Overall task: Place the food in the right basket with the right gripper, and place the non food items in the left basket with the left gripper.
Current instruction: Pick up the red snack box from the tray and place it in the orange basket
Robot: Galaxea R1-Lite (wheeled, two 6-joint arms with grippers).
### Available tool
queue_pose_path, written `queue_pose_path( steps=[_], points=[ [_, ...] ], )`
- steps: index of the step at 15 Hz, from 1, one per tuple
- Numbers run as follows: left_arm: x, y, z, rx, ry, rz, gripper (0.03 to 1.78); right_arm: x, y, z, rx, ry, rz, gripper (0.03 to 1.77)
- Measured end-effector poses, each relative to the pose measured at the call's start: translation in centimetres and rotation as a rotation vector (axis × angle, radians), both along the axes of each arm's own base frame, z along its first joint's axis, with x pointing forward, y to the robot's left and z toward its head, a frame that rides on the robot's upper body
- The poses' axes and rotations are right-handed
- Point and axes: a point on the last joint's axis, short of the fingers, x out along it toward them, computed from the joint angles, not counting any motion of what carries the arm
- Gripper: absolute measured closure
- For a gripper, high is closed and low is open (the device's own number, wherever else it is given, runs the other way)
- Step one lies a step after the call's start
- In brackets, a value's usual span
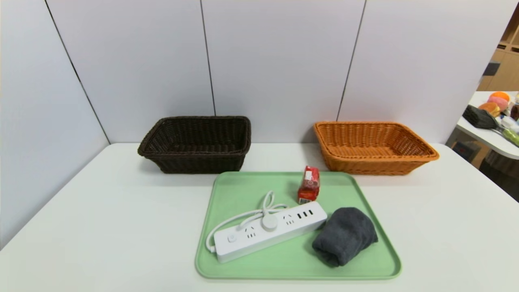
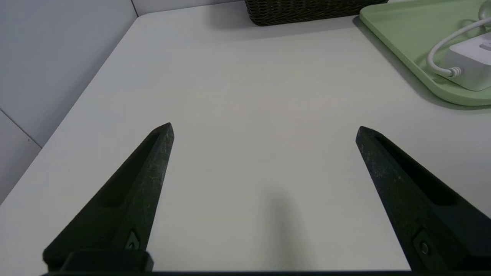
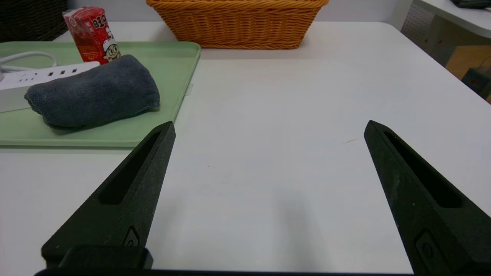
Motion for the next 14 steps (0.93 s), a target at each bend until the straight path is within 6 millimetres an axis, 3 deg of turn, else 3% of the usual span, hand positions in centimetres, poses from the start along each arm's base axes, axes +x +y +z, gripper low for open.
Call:
queue_pose_path(
  steps=[10,12,14],
  points=[
    [0.0,0.0,0.0,-0.015,-0.003,0.004,0.12,-0.1,0.0,0.2,-0.005,0.010,-0.007,0.10],
    [-0.2,0.0,0.9,-0.006,-0.041,-0.005,0.12,-0.7,0.0,1.9,-0.007,-0.016,-0.005,0.10],
    [-0.9,-0.1,3.1,0.003,-0.087,-0.027,0.12,-1.6,0.0,5.3,-0.009,-0.055,0.013,0.10]
  ],
)
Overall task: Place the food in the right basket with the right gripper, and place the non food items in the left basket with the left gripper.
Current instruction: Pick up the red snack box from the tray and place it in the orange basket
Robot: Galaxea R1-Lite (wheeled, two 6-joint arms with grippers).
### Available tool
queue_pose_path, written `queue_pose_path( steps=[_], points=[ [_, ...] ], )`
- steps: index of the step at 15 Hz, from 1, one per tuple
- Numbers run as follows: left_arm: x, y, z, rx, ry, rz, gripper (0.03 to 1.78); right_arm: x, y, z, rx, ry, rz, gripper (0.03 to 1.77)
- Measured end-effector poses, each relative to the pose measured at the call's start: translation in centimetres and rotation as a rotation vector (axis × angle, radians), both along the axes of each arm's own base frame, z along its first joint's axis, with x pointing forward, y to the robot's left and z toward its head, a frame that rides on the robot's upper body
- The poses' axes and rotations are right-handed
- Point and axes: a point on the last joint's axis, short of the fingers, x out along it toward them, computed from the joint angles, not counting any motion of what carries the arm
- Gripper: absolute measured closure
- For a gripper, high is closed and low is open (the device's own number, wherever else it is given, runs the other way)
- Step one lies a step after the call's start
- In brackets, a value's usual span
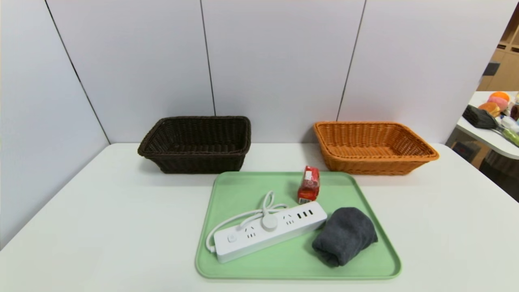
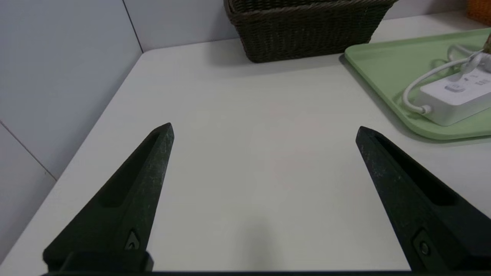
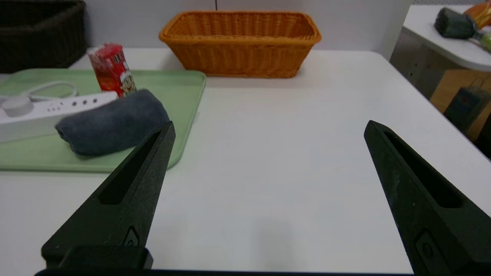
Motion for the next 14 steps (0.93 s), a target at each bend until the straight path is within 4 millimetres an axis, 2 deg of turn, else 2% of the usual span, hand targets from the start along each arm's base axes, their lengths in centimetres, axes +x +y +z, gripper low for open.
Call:
queue_pose_path(
  steps=[2,5,8,9,11,12,14],
  points=[
    [-0.5,0.0,3.0,0.007,-0.022,-0.006,0.12,-0.4,0.1,4.6,-0.004,-0.044,0.043,0.10],
    [0.2,0.0,9.3,0.007,-0.046,-0.006,0.12,0.6,0.3,11.9,-0.019,-0.087,0.127,0.10],
    [3.2,-0.1,15.5,0.015,-0.066,-0.018,0.12,3.3,0.5,18.9,-0.041,-0.140,0.204,0.10],
    [4.5,-0.1,17.0,0.025,-0.060,-0.024,0.12,4.6,0.5,20.5,-0.049,-0.144,0.230,0.10],
    [7.6,-0.1,19.2,0.039,-0.029,-0.036,0.12,7.5,0.7,22.2,-0.058,-0.126,0.286,0.10],
    [9.2,-0.3,19.6,0.040,0.000,-0.053,0.12,8.7,0.8,22.2,-0.053,-0.102,0.322,0.10],
    [11.7,-0.7,18.9,0.040,0.082,-0.096,0.12,11.0,1.6,20.4,-0.038,-0.004,0.413,0.10]
  ],
)
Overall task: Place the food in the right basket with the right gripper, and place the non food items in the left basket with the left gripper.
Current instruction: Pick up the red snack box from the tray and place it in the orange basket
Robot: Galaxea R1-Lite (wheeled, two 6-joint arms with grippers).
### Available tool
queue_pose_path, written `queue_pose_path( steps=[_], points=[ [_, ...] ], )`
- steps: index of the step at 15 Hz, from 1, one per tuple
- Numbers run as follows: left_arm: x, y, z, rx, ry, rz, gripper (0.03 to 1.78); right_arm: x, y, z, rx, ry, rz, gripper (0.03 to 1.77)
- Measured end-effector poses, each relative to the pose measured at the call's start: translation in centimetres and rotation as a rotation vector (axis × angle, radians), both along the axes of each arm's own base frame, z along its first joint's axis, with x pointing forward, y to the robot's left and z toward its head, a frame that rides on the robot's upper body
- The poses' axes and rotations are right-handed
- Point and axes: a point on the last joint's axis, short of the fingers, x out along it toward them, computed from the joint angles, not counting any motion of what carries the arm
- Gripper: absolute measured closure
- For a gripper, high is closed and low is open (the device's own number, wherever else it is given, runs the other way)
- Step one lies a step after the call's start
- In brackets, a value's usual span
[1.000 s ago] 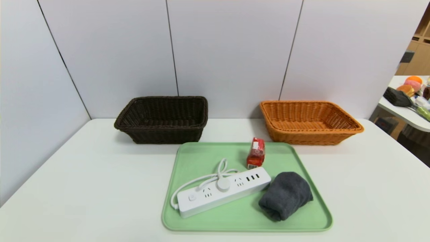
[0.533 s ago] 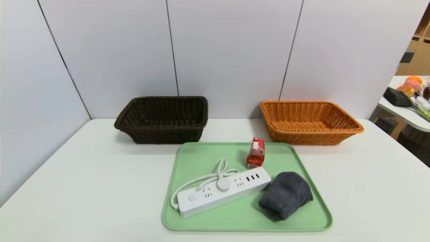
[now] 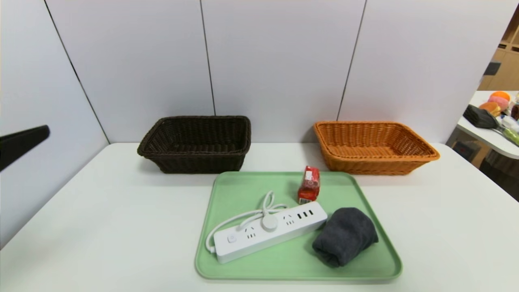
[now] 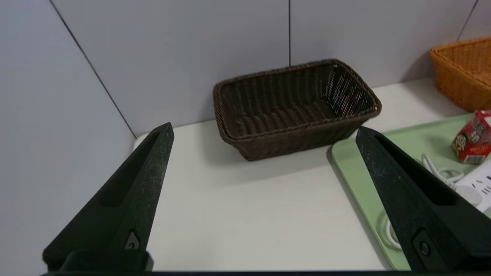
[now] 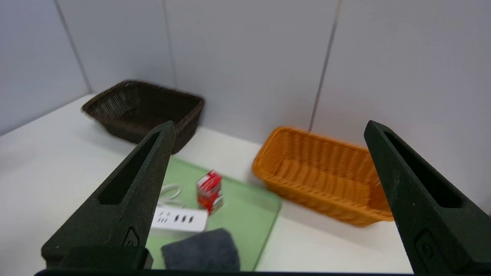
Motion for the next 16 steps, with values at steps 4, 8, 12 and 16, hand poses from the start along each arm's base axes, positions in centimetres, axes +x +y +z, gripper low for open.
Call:
queue_pose_path(
  steps=[4,8,12,16],
  points=[
    [3.7,-1.0,-1.6,-0.001,0.109,-0.013,0.12,3.3,2.2,-5.1,-0.017,0.171,0.125,0.10],
    [6.9,-1.8,-3.5,0.012,0.156,0.039,0.12,7.1,4.8,-9.6,-0.028,0.239,0.094,0.10],
    [8.9,-2.3,-5.3,0.015,0.158,0.089,0.12,8.8,7.5,-13.0,-0.029,0.256,0.085,0.10],
    [9.3,-3.0,-6.3,0.006,0.202,0.060,0.12,10.0,9.7,-14.9,-0.041,0.266,0.129,0.10]
  ],
)
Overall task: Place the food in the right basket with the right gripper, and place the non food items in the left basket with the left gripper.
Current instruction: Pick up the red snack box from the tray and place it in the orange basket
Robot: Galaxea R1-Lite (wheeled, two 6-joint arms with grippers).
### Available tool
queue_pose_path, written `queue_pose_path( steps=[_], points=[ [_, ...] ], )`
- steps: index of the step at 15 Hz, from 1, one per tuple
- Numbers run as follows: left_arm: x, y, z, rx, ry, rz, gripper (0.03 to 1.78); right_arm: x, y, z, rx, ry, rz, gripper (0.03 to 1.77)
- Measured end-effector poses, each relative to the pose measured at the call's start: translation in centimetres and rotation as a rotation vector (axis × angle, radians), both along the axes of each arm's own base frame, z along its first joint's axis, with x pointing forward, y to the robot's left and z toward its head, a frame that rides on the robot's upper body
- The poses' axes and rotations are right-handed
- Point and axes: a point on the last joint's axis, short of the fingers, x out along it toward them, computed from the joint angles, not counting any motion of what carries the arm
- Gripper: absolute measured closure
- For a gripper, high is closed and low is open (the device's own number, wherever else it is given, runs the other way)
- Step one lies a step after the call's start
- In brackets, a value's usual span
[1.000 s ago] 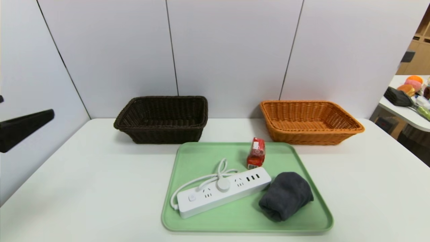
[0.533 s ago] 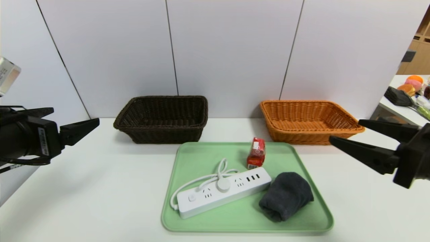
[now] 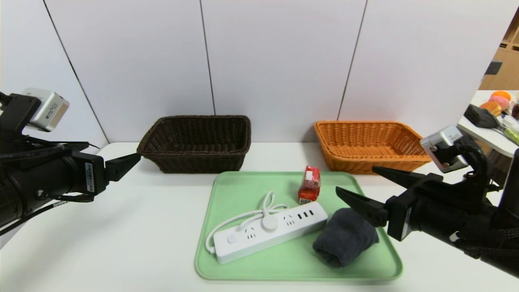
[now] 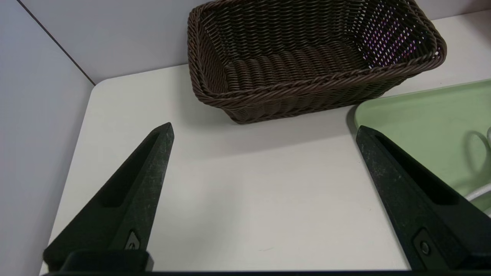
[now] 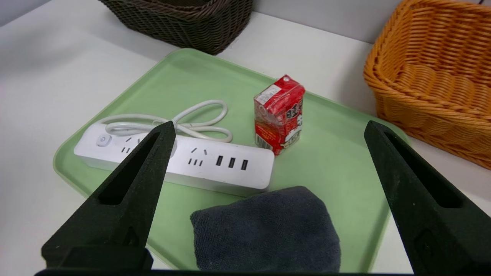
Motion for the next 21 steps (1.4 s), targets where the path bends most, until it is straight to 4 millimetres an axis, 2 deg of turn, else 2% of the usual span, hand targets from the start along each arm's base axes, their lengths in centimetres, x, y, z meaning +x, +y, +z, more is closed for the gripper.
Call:
queue_pose_path(
  steps=[5,8,13,16,21],
  points=[
    [0.2,-0.2,-1.1,-0.015,0.043,-0.003,0.12,1.1,2.8,-2.1,0.005,0.021,0.005,0.10],
    [0.3,-0.2,-1.2,-0.019,0.050,-0.003,0.12,2.2,3.9,-3.0,0.022,0.002,-0.067,0.10],
    [0.4,-0.3,-1.4,-0.022,0.058,-0.003,0.12,2.9,5.0,-4.6,0.000,0.042,-0.174,0.10],
    [0.3,-0.4,-1.8,-0.023,0.074,-0.008,0.12,3.6,6.5,-5.1,0.018,0.053,-0.252,0.10],
    [0.1,-0.4,-2.1,-0.021,0.081,-0.007,0.12,4.0,8.5,-6.4,-0.020,0.070,-0.266,0.09]
  ],
)
